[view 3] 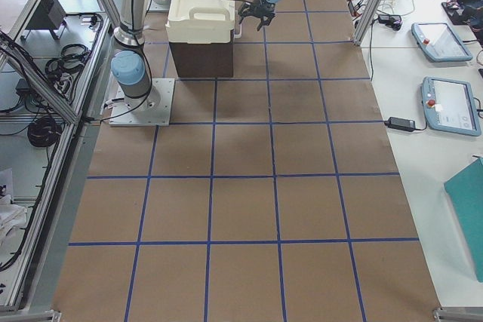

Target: Place scissors in drawer with both arms

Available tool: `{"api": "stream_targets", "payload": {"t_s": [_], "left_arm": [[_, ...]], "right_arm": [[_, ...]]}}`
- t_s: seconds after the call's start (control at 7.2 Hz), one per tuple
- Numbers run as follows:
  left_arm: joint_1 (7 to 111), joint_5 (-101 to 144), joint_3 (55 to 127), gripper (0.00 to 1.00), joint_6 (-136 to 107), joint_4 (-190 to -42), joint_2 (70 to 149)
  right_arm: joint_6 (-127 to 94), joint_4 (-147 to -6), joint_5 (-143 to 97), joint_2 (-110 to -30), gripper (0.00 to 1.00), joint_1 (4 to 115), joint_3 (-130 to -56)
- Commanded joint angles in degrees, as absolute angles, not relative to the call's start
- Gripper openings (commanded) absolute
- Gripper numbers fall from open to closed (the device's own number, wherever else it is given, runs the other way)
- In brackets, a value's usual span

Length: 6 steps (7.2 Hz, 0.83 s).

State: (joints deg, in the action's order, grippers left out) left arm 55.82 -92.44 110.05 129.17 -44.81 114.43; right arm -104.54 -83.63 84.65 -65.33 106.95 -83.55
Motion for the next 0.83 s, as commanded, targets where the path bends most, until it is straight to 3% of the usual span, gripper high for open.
{"api": "stream_targets", "payload": {"t_s": [0.0, 0.69], "left_arm": [[55.8, -90.9, 109.7, 1.00, 129.2, -44.5, 115.4], [55.7, -91.6, 109.9, 1.00, 129.1, -44.6, 115.8]], "right_arm": [[-104.9, -83.1, 84.6, -64.8, 1.00, 107.2, -83.6], [-104.2, -82.4, 84.5, -64.7, 1.00, 107.4, -83.6]]}}
